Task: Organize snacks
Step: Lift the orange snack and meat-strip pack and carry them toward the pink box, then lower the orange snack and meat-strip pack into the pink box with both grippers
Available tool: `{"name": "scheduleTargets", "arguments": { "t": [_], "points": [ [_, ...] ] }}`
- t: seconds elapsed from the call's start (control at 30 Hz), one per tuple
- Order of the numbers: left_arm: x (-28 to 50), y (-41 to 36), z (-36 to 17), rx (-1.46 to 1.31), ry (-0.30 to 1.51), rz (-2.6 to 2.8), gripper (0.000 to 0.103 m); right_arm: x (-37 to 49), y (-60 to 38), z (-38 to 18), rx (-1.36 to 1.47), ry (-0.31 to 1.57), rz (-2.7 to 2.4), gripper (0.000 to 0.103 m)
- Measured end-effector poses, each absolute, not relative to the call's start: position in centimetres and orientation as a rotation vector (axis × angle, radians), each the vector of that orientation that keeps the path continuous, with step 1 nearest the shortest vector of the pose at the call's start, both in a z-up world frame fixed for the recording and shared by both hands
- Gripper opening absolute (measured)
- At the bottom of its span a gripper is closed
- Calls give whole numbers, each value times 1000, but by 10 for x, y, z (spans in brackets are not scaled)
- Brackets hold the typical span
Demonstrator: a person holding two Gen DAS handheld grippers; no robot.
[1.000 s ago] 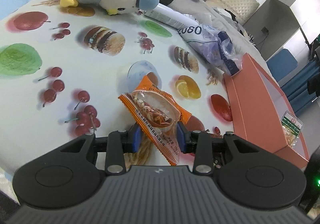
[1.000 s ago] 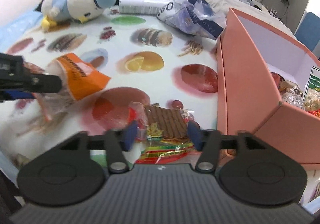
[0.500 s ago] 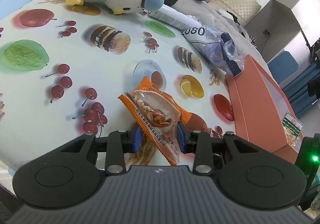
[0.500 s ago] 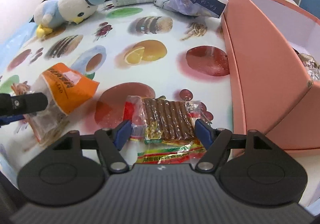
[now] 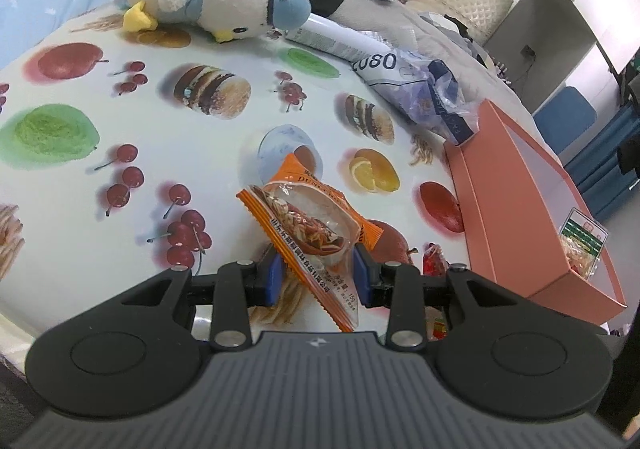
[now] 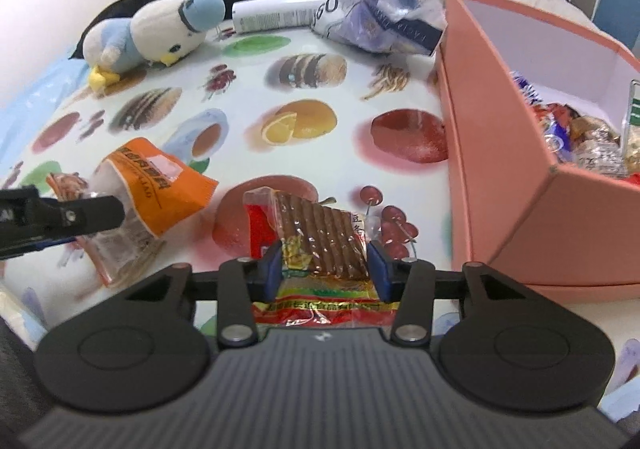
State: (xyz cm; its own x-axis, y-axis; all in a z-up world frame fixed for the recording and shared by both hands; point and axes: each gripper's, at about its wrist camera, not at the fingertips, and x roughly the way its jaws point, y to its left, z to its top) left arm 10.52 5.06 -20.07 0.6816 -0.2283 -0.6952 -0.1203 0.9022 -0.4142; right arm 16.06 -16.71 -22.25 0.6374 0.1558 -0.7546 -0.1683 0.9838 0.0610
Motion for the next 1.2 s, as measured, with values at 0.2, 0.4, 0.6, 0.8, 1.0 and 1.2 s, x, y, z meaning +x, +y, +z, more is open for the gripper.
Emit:
{"name": "scheduleTargets", "arguments": {
  "t": [0.2,0.4,0.6,0.8,1.0,1.2],
  "points": [
    [101,44,-180,-396,827,-48,40,146,-173,-196,26,829,193,48],
    [94,36,-155,-345,815,-53,40,129,-182,-164,62,784,192,48],
    [88,26,-129,-317,774,-67,40,117,-191,-131,85,719,191,48],
    [87,7,-107,-295,755,-99,40,111,-205,-108,104,676,186,48],
    [86,-26,-85,-276,723,-171,40,101,-234,-89,116,635,131,48],
    [86,-68,-69,-241,707,-266,40,84,-272,-76,145,599,44,48]
  ]
}}
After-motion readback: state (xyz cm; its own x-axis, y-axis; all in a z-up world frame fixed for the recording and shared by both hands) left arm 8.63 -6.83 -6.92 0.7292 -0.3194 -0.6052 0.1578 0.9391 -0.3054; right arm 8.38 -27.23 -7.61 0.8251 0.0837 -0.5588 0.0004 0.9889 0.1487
